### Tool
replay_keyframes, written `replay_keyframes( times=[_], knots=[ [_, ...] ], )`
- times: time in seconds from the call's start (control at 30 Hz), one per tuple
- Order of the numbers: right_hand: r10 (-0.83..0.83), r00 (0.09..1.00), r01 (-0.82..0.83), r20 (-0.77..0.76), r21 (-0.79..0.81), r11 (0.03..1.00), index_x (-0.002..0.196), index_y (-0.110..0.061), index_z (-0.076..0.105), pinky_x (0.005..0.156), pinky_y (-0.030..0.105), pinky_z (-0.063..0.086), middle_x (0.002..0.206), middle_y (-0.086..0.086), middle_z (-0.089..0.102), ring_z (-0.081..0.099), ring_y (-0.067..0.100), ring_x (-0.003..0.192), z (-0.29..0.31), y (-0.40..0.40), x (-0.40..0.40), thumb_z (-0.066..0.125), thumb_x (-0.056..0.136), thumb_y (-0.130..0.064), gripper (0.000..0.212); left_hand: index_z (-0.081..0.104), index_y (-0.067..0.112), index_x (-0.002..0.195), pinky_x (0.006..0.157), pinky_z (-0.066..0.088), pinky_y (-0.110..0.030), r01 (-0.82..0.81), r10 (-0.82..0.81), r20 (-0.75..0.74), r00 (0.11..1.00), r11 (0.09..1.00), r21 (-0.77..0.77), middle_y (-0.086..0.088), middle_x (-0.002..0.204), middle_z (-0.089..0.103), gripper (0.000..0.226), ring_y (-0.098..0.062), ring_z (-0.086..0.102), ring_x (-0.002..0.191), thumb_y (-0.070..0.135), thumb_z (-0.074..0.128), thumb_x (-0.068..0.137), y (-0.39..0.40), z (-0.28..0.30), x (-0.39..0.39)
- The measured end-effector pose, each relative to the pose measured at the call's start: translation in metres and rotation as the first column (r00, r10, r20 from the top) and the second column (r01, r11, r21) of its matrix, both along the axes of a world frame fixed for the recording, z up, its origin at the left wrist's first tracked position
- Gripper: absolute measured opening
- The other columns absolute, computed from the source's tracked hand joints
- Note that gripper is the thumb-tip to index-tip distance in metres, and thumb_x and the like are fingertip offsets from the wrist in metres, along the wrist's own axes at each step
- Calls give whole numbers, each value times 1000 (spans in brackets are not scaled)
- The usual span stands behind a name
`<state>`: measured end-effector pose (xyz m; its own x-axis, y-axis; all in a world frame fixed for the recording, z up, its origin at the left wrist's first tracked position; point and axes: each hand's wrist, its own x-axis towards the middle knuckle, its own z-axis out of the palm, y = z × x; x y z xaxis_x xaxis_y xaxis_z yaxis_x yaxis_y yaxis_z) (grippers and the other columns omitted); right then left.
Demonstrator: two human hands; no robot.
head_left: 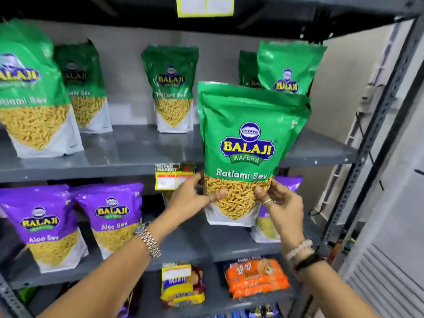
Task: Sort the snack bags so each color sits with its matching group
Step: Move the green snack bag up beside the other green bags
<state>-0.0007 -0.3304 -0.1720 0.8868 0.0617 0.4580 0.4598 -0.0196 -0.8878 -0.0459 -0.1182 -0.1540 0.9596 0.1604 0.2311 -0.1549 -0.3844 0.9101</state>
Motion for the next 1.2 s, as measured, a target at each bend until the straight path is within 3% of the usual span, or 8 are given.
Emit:
replay_keyframes(
  times=[0.1,0.23,0.43,0.57,0.73,0.87,1.0,1.2],
  knots=[
    [65,996,-68,62,49,996,83,-41,70,76,20,53,78,-29,71,67,-2,86,45,22,14,72,61,-46,22,61,38,95,98,49,-43,-1,4,98,995,999,-35,9,108,72,59,-11,66,103,68,74,46,18,46,4],
    [72,992,-78,104,49,996,87,-46,69,87,45,55,73,-24,72,68,7,90,82,63,39,70,52,-68,41,62,35,95,101,48,-41,-35,44,178,983,998,-53,11,103,72,55,-10,66,100,62,75,49,50,84,13],
    [128,989,-131,78,38,991,79,-50,68,89,51,54,68,-25,71,68,8,87,98,122,73,71,51,-63,31,61,30,94,94,47,-29,-77,94,167,981,991,-106,14,98,69,40,3,65,88,45,77,61,96,98,29],
    [140,989,-141,41,22,990,80,-48,68,87,48,55,81,-11,74,70,9,84,97,157,92,69,49,-68,36,61,30,95,81,47,-19,-115,134,161,978,986,-123,15,95,67,26,-4,62,89,33,71,71,123,94,45],
    [183,983,-183,-2,-3,983,102,-24,66,93,42,53,96,-1,73,68,12,91,99,186,114,75,67,-39,39,58,21,109,90,43,-27,-164,183,149,972,978,-129,1,106,66,38,-9,60,95,33,69,75,149,94,65],
    [275,961,-276,-32,-37,960,99,-27,60,88,29,51,109,7,69,65,16,98,95,197,121,75,72,-20,31,56,25,114,99,44,-33,-142,154,132,979,985,-94,-1,119,64,60,-17,57,114,50,69,61,165,96,74],
    [265,964,-265,-8,-63,962,103,-31,59,91,34,51,112,3,69,64,15,101,86,200,128,76,69,-27,38,52,29,118,104,42,-49,-115,124,103,987,990,-85,-1,125,61,65,-22,53,121,49,70,60,176,92,80],
    [271,962,-271,-23,-50,961,115,-21,57,91,37,53,112,7,69,66,17,99,84,203,128,76,70,-29,50,49,34,123,107,38,-55,-81,87,73,994,993,-81,0,136,55,77,-23,46,129,57,74,53,184,91,82]
  ],
)
